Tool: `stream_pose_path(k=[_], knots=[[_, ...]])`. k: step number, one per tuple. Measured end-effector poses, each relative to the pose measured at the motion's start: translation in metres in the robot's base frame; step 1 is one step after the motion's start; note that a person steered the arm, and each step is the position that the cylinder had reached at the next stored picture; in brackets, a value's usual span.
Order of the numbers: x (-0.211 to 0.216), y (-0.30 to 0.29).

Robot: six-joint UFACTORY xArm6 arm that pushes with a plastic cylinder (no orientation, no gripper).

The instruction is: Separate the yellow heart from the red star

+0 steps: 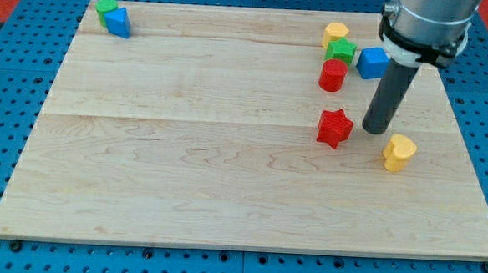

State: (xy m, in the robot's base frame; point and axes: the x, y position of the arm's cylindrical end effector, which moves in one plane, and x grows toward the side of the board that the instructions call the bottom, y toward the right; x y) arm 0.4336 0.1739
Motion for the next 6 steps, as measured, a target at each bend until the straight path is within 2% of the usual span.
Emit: stream_pose_path(k=[1, 2, 3, 4, 5, 6], knots=[[0.003, 0.046], [0.036, 0.046], [0.061, 0.022], [0.029, 0.019], [0.039, -0.014], [0.075, -0.014]])
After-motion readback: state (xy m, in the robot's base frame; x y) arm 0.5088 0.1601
